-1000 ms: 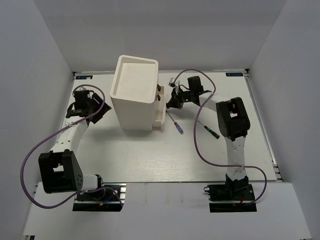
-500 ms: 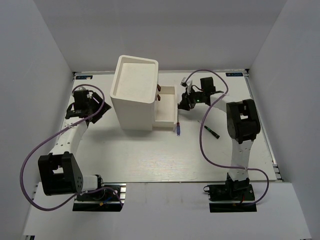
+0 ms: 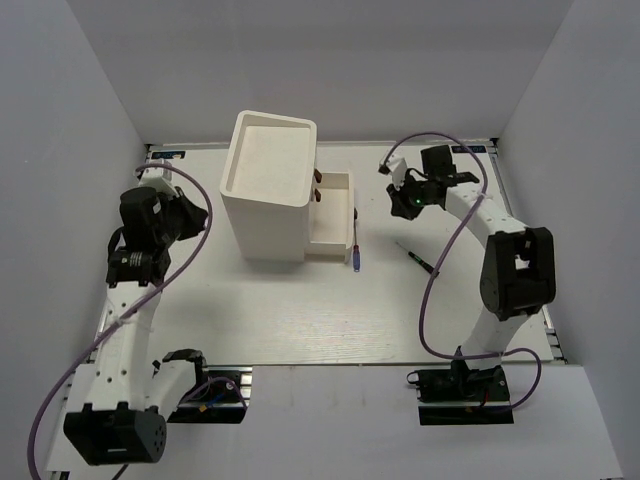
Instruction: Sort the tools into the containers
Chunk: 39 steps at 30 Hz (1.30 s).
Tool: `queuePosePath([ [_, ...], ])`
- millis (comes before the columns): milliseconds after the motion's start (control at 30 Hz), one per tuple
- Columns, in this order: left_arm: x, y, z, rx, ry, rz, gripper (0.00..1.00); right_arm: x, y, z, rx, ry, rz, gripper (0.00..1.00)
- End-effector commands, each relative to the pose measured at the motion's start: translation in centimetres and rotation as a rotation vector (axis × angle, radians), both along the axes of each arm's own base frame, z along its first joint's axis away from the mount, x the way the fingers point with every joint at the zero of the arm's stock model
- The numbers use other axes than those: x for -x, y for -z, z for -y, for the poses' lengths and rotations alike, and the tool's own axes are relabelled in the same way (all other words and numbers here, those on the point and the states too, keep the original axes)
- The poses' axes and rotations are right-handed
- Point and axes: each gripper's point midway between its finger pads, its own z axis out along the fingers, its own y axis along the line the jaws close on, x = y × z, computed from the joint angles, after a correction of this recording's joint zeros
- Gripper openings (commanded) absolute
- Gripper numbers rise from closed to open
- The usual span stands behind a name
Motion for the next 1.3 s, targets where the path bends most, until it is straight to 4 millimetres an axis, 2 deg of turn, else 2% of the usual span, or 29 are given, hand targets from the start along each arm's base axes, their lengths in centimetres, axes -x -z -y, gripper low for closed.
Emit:
queuePosePath([
  [0,2.3,-3.0,3.2,-0.020,0.215,0.077,0.02,5.2,2.5,5.0,0.252,0.040,-0.153,0.10],
  [33,2.6,-3.2,3.4,-0.021,0.238,0.078,0.02,6.0,3.3,6.2,0.310,0.070,-0.183,0.10],
  [67,3.0,-4.2,3.9,-0.012,0.264,0.099,0.09,7.3,3.6,6.9,0.338,0.083,-0.235,0.12],
  [133,3.6,-5.0,4.3,-0.003,0.287,0.111,0.27,9.2,5.0,7.8,0.369,0.113,-0.312,0.21],
  [167,4.0,-5.3,5.0,0.009,0.321,0.113,0.37,9.8,5.5,8.1,0.384,0.117,-0.328,0.32],
  [200,4.1,-5.7,5.2,0.013,0.334,0.123,0.52,11.2,6.6,8.4,0.397,0.110,-0.367,0.37],
  [267,4.3,-5.8,5.8,0.021,0.361,0.124,0.63,11.8,7.1,8.3,0.393,0.101,-0.374,0.42],
  [333,4.5,-6.1,5.8,0.019,0.361,0.135,0.66,12.2,8.1,8.5,0.414,0.103,-0.371,0.43],
  [433,5.0,-4.3,6.1,0.028,0.370,0.086,0.66,11.7,9.5,9.5,0.482,0.126,-0.370,0.43],
  [500,5.5,-4.9,6.1,0.024,0.370,0.110,0.67,11.8,10.5,10.3,0.526,0.134,-0.379,0.43],
  [567,5.9,-4.3,6.1,0.027,0.370,0.092,0.67,12.0,10.9,10.5,0.538,0.132,-0.379,0.43],
  [667,6.3,-4.5,5.9,0.022,0.362,0.101,0.67,12.2,10.3,9.8,0.501,0.115,-0.378,0.43],
  [700,6.4,-4.3,5.8,0.019,0.353,0.091,0.67,13.1,9.8,9.0,0.457,0.082,-0.415,0.43],
  [767,6.5,-4.5,5.8,0.018,0.353,0.100,0.67,12.8,7.3,7.2,0.348,0.047,-0.388,0.42],
  [800,6.5,-4.2,5.8,0.019,0.353,0.091,0.67,13.6,6.3,6.0,0.275,0.010,-0.400,0.42],
  [867,6.6,-3.8,5.8,0.029,0.349,0.080,0.67,12.9,4.8,5.7,0.256,0.008,-0.340,0.42],
  [900,6.5,-4.0,5.9,0.031,0.358,0.089,0.67,12.6,4.7,5.7,0.257,0.010,-0.325,0.42],
  [1067,6.3,-3.5,6.3,0.049,0.372,0.081,0.67,9.0,5.8,9.8,0.449,0.144,-0.243,0.44],
  [1267,6.3,-3.1,6.3,0.051,0.372,0.072,0.67,5.7,6.0,12.2,0.549,0.186,-0.198,0.49],
])
